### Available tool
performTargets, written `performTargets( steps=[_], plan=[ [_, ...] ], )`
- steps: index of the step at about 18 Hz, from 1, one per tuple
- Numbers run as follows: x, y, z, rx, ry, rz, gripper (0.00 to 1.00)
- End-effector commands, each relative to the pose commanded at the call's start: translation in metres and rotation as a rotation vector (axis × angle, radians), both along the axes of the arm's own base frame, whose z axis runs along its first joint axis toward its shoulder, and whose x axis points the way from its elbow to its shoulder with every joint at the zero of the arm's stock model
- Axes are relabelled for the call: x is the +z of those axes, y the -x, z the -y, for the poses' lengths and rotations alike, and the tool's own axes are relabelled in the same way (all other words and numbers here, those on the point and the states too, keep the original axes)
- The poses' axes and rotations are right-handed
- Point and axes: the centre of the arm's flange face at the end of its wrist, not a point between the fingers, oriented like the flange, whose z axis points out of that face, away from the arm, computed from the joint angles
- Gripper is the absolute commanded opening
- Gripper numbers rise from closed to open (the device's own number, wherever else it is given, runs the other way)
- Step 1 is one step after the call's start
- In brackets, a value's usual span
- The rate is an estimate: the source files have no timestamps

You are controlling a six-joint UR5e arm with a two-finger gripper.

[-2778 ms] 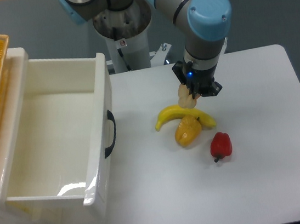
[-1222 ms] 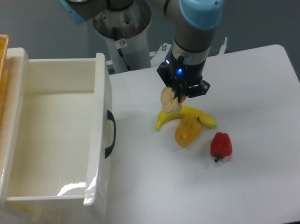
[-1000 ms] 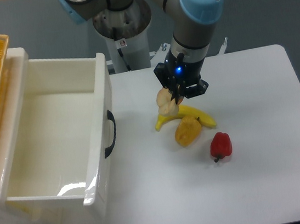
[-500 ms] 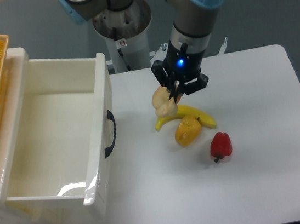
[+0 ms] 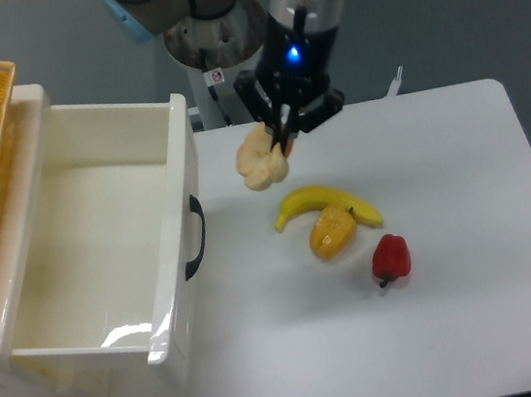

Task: Place the round bread in the upper white drawer
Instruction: 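Lift the bread roll and carry it over the open white drawer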

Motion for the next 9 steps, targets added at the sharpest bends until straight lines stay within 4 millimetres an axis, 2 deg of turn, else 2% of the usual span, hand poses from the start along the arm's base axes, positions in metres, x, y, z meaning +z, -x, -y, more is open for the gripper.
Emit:
performTargets(
  steps=[4, 9],
  plan=[
    [0.010, -0.020, -0.007, 0.000, -0.034, 0.027, 0.02],
    [0.006, -0.054, -0.037, 0.013, -0.027, 0.099, 0.02]
  ],
)
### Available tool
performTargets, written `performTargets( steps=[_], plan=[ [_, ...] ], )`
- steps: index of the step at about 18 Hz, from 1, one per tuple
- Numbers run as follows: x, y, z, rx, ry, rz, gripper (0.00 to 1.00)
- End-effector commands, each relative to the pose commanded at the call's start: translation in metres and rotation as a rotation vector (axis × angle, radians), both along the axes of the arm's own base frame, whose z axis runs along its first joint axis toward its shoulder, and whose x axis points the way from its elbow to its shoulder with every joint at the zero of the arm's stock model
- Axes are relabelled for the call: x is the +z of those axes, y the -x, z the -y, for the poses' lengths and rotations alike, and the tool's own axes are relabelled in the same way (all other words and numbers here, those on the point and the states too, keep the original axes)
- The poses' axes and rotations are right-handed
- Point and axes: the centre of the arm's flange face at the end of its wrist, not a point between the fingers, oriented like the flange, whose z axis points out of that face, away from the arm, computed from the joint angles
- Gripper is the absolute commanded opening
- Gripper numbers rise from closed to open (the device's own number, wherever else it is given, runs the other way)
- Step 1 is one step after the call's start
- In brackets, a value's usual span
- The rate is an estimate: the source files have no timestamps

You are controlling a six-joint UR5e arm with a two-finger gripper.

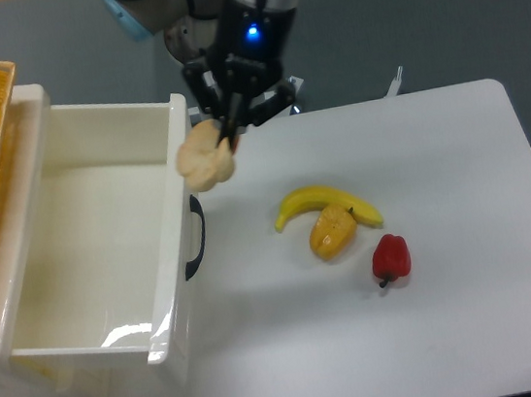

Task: Place the round bread in the upper white drawer
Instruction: 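Lift the bread roll and carry it over the open white drawer, then open the gripper to drop the bread roll into the drawer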

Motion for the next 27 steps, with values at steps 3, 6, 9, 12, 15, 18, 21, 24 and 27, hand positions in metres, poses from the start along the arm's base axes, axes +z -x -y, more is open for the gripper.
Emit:
performTargets(
  steps=[3, 6, 9, 12, 15, 18, 21, 24, 27],
  plan=[
    [-0.003, -0.014, -0.012, 0.004, 0.006, 0.020, 0.02],
    [-0.010, -0.023, -0.020, -0.017, 0.015, 0.033, 0.02],
    [-0.021, -0.034, -0.032, -0.048, 0.028, 0.051, 0.03],
    [-0.036, -0.046, -0.048, -0.086, 0.049, 0.072, 0.04],
    [-0.047, -0.063, -0.061, -0.129, 0.064, 0.085, 0.06],
    [-0.053, -0.070, -0.066, -0.146, 0.072, 0.091, 0.08],
    [-0.057, -0.076, -0.070, -0.165, 0.075, 0.092, 0.31],
    [-0.059, -0.083, -0.076, -0.184, 0.059, 0.072, 0.80],
    [-0.062, -0.086, -0.076, -0.203, 0.051, 0.058, 0.96]
  ],
)
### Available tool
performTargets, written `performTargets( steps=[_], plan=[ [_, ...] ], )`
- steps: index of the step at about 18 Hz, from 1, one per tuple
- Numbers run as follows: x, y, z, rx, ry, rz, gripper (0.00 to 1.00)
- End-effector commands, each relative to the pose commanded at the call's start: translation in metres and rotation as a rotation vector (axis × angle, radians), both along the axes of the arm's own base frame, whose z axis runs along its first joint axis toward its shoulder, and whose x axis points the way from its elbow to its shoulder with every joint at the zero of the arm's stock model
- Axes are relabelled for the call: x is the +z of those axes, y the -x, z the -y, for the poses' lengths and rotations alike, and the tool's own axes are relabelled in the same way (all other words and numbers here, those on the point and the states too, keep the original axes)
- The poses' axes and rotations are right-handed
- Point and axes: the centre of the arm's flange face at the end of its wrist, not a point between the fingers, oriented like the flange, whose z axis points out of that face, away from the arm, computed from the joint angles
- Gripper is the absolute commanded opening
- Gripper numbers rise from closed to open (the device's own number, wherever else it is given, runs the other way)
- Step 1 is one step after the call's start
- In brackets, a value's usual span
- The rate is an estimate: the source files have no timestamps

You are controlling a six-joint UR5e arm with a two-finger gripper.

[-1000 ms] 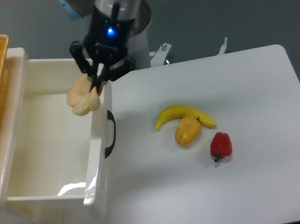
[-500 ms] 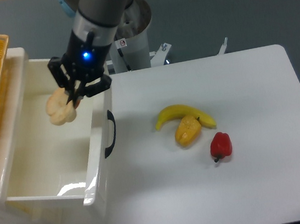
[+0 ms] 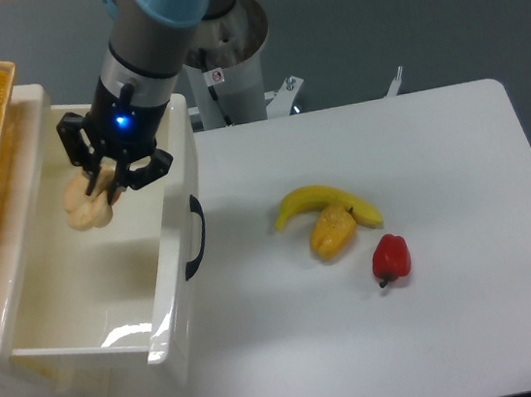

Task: Place the round bread in the upper white drawer
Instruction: 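Open the gripper to drop the bread roll into the drawer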

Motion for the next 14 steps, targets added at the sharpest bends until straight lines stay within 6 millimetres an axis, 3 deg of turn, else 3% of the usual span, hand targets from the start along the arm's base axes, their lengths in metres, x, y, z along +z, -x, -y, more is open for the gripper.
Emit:
performTargets(
  steps=[14],
  plan=[
    [0.0031, -0.0050, -0.0003, -0.006, -0.003, -0.002, 0.99]
  ],
)
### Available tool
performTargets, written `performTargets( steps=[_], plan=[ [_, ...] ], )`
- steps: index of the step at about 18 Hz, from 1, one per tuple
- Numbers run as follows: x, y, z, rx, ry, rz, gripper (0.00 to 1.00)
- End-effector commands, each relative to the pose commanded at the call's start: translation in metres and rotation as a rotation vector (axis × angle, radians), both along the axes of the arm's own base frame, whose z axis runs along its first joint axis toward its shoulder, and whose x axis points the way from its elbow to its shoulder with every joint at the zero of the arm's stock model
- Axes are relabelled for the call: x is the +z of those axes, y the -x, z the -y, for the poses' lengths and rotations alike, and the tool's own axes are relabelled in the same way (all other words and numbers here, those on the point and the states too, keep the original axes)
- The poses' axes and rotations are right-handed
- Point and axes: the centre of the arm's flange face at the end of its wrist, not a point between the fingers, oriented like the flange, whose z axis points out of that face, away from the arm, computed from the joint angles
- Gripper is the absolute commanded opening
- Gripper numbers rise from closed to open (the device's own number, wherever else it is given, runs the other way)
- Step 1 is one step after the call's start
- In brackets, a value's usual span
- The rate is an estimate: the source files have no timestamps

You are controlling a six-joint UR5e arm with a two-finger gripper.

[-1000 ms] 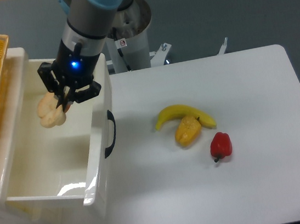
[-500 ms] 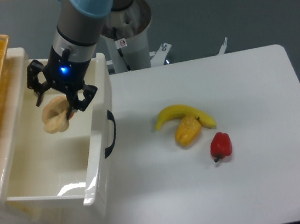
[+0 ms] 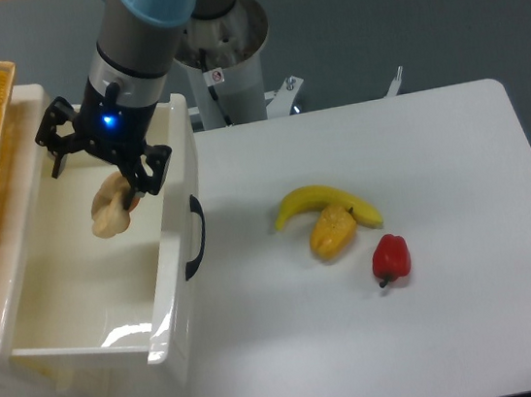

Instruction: Place the round bread in the upper white drawer

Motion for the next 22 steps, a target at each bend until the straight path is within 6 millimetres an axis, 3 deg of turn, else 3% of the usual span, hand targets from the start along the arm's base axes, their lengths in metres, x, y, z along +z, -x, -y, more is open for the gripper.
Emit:
performTargets(
  steps=[16, 22],
  plan=[
    [0.001, -0.001, -0.002, -0.007, -0.003, -0.009, 1.00],
    [0.004, 0.036, 0.010, 0.057, -0.015, -0.081, 1.00]
  ],
)
